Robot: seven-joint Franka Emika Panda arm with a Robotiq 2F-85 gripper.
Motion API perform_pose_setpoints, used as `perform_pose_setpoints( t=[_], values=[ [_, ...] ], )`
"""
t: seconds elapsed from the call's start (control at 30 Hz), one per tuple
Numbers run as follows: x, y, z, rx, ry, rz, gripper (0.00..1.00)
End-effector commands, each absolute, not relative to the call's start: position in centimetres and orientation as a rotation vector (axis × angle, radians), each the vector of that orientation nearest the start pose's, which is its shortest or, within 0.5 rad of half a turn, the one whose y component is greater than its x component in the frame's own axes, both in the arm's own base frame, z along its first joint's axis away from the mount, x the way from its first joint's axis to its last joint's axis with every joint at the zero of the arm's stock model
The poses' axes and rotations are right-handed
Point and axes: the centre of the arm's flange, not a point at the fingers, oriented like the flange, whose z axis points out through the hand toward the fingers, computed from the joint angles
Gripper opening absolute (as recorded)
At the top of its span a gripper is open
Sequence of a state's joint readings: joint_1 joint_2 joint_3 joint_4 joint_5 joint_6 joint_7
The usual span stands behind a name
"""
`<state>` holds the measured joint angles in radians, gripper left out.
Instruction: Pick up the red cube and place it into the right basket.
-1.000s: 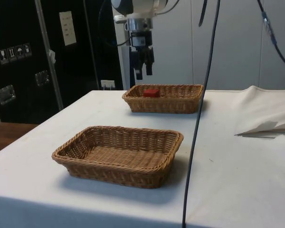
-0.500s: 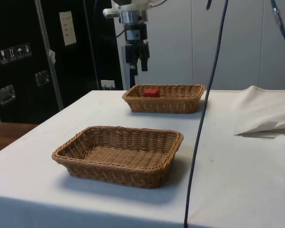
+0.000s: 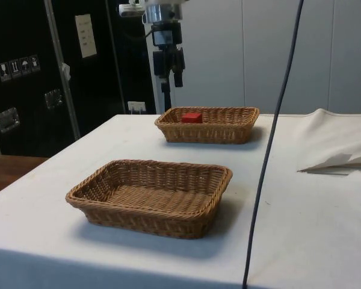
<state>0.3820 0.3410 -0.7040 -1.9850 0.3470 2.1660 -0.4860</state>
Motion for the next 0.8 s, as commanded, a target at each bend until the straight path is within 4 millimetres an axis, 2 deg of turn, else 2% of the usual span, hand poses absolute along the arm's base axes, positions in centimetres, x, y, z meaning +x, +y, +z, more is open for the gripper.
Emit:
perform_pose_setpoints(
  t=[0.0,0.23,0.27,0.77],
  values=[
    [57.0,-15.4,32.8,-3.074,0.029,0.038,1.00],
    [56.7,-13.1,33.5,-3.070,-0.003,0.042,1.00],
    [56.8,-13.6,33.3,-3.058,0.000,0.051,1.00],
    [55.7,-8.9,34.6,-3.054,-0.079,0.047,1.00]
  ],
)
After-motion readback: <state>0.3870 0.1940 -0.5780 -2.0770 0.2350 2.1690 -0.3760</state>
